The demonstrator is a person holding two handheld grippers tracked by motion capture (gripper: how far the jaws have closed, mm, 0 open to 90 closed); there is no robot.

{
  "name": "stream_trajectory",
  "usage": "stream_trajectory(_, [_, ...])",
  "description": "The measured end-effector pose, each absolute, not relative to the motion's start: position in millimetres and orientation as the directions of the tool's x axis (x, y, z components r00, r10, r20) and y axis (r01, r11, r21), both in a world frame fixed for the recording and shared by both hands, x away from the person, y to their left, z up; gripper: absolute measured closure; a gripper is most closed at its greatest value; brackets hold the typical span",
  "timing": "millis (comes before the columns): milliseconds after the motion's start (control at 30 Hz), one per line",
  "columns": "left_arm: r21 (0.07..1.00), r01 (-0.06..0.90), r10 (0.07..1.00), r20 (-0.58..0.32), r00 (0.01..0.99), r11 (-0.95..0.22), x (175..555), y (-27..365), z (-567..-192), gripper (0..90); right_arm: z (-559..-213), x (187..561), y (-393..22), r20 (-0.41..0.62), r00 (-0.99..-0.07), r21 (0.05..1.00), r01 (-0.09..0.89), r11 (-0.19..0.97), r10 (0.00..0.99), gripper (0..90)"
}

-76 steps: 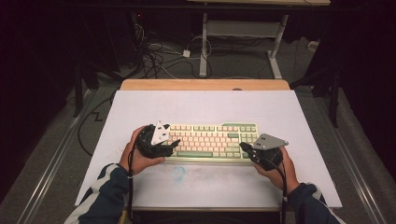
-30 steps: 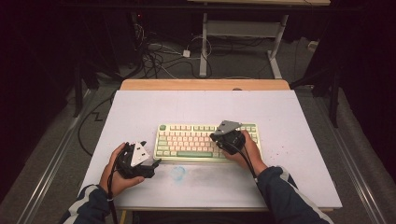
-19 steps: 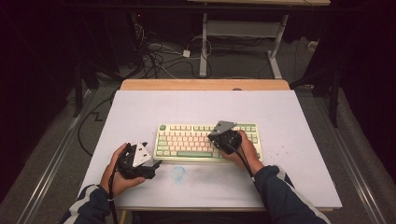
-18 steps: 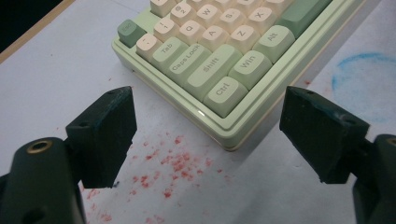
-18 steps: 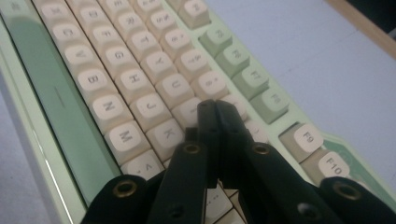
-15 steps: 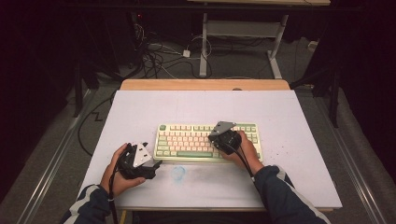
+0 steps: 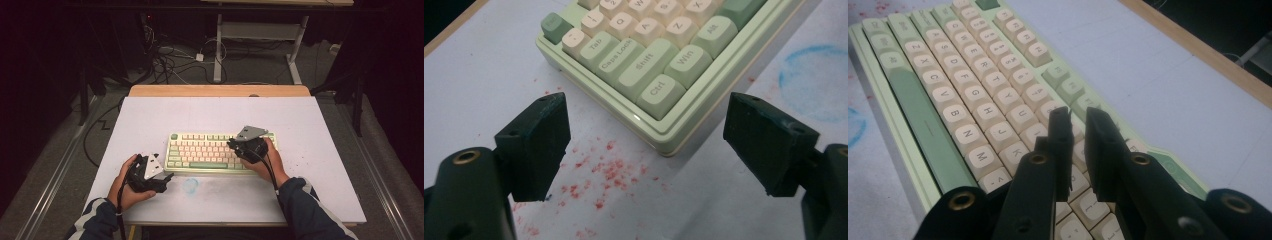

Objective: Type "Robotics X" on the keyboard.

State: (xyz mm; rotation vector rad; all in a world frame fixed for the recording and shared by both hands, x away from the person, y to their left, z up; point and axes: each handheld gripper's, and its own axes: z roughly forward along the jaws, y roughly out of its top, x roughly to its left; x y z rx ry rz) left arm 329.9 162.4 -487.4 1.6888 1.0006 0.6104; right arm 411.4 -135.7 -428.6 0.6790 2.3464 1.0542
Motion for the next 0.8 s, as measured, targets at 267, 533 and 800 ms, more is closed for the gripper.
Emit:
stream_trajectory(267, [0.956, 0.287, 0.863, -0.100, 0.495, -0.054, 331.1, 166.6, -479.6, 18.3, -418.2, 403.7, -146.3, -0.227, -0.751, 0.811, 0.207, 0.547, 0.620, 66.8])
stream_trajectory(533, [0.950, 0.302, 0.857, -0.089, 0.508, -0.081, 330.0, 164.6, -482.5, 18.3, -410.3, 393.0, -159.8, -0.235, -0.716, 0.847, 0.181, 0.500, 0.658, 41.1])
stream_trajectory(800, [0.948, 0.306, 0.854, -0.089, 0.512, -0.085, 329.6, 164.3, -482.9, 18.4, -402.8, 378.0, -178.6, -0.245, -0.672, 0.872, 0.163, 0.461, 0.699, 30.1])
